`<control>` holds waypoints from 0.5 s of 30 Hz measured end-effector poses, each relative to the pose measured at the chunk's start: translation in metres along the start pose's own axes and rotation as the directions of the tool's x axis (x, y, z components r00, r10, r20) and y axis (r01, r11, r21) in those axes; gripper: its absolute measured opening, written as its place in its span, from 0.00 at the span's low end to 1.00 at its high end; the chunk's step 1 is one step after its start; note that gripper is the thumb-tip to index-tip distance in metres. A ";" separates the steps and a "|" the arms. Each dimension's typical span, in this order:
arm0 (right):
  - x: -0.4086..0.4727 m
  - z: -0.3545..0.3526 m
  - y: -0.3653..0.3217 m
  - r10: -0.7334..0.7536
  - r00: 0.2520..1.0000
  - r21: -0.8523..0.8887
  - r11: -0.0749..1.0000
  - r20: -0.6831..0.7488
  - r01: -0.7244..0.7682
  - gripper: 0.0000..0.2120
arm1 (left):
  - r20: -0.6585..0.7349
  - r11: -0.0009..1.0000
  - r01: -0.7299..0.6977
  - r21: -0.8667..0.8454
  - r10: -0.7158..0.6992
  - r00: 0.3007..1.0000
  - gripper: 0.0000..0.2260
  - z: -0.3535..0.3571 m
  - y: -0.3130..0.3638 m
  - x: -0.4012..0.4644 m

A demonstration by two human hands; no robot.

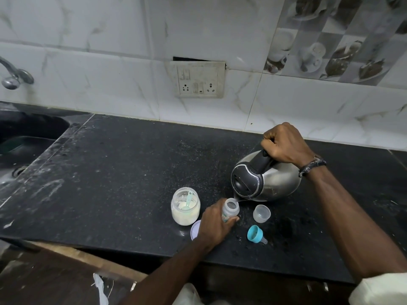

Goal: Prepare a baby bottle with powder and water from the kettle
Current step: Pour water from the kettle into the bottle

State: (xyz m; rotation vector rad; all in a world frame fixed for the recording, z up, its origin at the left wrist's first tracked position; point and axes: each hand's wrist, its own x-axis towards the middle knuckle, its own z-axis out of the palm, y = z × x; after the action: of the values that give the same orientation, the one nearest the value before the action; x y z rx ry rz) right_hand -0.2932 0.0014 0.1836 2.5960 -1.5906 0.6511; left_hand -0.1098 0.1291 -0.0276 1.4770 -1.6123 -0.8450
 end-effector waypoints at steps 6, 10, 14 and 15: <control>0.002 0.001 -0.006 -0.042 0.999 -0.100 0.994 -0.001 0.041 0.18 | -0.001 1.000 -0.017 -0.002 0.017 1.000 0.19 0.001 -0.001 0.001; 0.001 0.000 -0.010 -0.056 0.998 -0.128 0.990 -0.007 0.055 0.17 | -0.005 1.000 -0.026 0.001 0.026 1.000 0.20 0.001 -0.002 0.001; -0.001 -0.002 -0.014 -0.063 0.998 -0.117 0.991 -0.010 0.062 0.16 | -0.009 0.999 -0.043 0.009 0.043 0.999 0.20 0.000 -0.002 0.001; -0.001 -0.003 -0.016 -0.066 0.998 -0.116 0.991 -0.011 0.064 0.16 | -0.007 0.999 -0.044 0.012 0.044 0.999 0.20 0.000 -0.002 0.001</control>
State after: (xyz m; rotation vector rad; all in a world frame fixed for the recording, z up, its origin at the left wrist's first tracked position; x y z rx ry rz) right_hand -0.2812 0.0107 0.1886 2.5417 -1.4853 0.5542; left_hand -0.1085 0.1282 -0.0292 1.4454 -1.6407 -0.8056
